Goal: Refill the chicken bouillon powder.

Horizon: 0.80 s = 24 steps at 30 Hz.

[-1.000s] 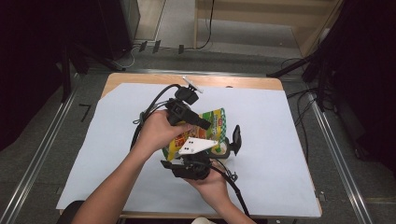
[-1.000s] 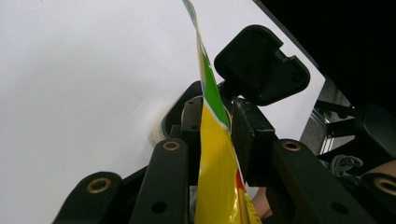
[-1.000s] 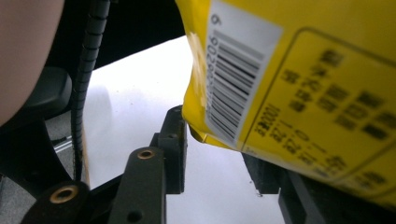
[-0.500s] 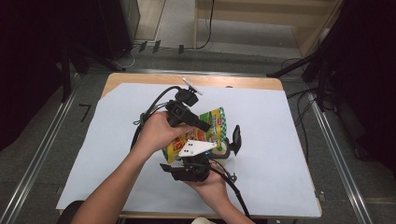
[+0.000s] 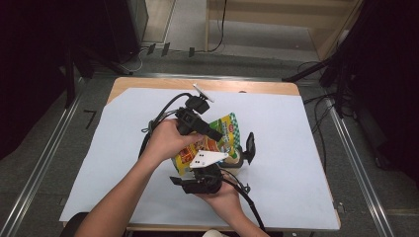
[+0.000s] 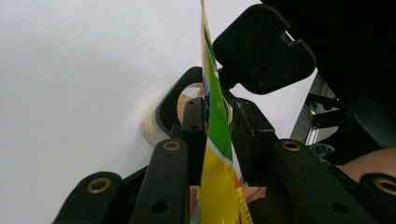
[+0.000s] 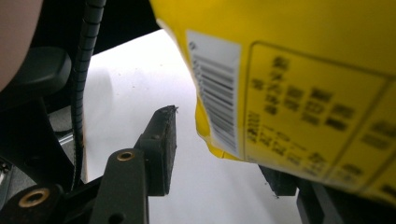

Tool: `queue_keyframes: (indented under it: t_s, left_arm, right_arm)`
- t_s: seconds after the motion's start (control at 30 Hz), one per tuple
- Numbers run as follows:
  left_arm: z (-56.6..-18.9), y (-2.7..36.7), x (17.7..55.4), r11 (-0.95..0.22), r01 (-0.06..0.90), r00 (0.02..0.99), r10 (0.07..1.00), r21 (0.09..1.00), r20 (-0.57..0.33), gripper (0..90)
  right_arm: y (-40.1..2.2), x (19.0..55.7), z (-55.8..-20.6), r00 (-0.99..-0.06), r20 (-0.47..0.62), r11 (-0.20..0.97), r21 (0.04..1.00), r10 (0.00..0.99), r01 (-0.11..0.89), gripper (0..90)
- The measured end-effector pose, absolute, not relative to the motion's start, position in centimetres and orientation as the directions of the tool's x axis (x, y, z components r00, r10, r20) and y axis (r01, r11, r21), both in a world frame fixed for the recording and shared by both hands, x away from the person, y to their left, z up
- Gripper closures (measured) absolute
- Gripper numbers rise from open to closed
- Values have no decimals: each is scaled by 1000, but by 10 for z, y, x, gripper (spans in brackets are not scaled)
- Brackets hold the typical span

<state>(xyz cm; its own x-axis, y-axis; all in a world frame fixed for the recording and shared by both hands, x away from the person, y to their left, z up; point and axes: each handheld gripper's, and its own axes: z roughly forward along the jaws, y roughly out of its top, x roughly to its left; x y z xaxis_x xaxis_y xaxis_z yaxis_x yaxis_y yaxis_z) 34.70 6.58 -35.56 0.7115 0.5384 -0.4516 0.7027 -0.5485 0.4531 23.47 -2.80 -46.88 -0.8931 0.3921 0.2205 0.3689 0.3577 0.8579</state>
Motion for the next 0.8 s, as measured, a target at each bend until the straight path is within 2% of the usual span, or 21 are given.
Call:
queue_keyframes:
  t_s: [0.43,0.8]
  left_arm:
    - [-360,69,350,-572,677,736,503,464,-453,764]
    - [-358,75,351,-567,672,740,493,476,-458,851]
  right_arm:
    - [-24,234,-478,-898,195,402,842,395,360,523]
    - [-22,235,-483,-894,207,409,833,397,374,503]
